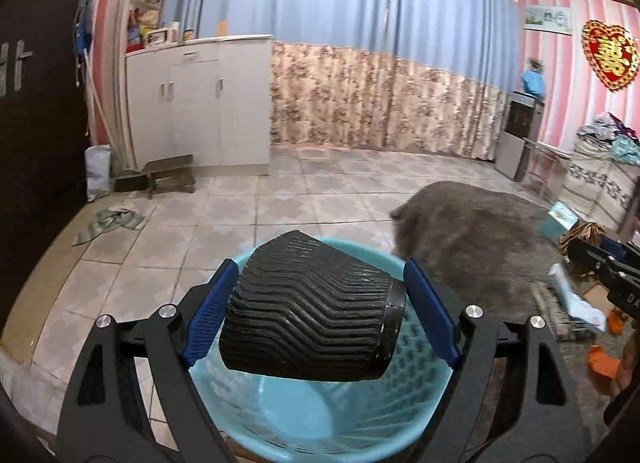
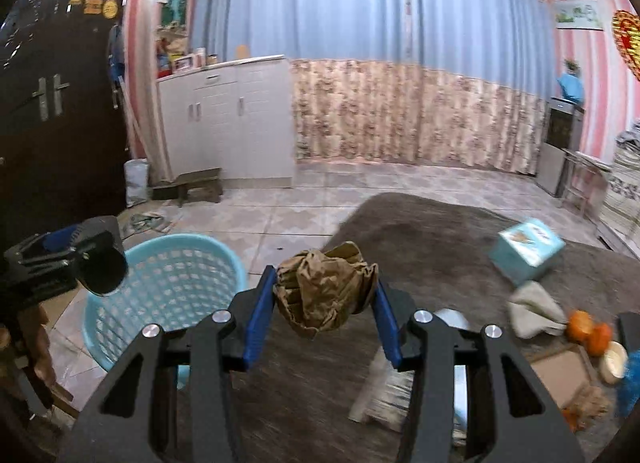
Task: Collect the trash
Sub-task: 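Carry both items over the blue basket and open the left tool to drop the cylinder, then open the right tool to drop the brown paper into the basket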
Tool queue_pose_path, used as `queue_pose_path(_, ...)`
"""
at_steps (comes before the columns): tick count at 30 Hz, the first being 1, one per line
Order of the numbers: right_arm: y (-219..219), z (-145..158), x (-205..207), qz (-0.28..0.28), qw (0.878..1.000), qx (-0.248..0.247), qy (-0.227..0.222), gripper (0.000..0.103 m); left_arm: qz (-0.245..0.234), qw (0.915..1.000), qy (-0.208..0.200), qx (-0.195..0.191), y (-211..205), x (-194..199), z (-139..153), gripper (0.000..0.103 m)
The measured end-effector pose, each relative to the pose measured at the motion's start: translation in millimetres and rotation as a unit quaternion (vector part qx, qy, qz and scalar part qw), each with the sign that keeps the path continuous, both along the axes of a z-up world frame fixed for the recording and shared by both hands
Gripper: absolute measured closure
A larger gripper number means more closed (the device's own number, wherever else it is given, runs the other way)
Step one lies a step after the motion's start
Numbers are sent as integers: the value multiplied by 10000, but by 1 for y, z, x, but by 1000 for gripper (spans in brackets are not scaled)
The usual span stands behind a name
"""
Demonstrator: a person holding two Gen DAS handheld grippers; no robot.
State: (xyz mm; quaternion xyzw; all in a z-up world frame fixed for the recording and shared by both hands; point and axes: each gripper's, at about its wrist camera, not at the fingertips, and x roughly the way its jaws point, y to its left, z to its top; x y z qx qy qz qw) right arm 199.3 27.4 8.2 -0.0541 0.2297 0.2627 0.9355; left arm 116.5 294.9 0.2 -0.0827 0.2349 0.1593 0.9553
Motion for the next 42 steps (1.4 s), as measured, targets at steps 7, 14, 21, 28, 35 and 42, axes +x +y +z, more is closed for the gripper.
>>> queue_pose_path(7,53,-15,6,336,9991,26,247,57,73,9998,98,134,18,6,-24,21)
queue_pose_path(14,81,-32,11,459,9981,-12,417,57,53,9997,119,198,22,10,-31,20)
queue_pose_path(21,91,-41,12,505,9977,-76,446,57,263,9995,-4,162,34,3,-25,9)
queue_pose_path(28,102,-43,15,545,9969,-115,550,56,491,9988,2,17,50,-6,-29,6)
queue_pose_path(35,123,-57,12,621,9957,-205,649,41,580,9983,74,0,54,-10,-33,6)
queue_pose_path(42,114,-51,11,525,9968,-166,571,25,642,9979,96,-76,50,-11,-34,6)
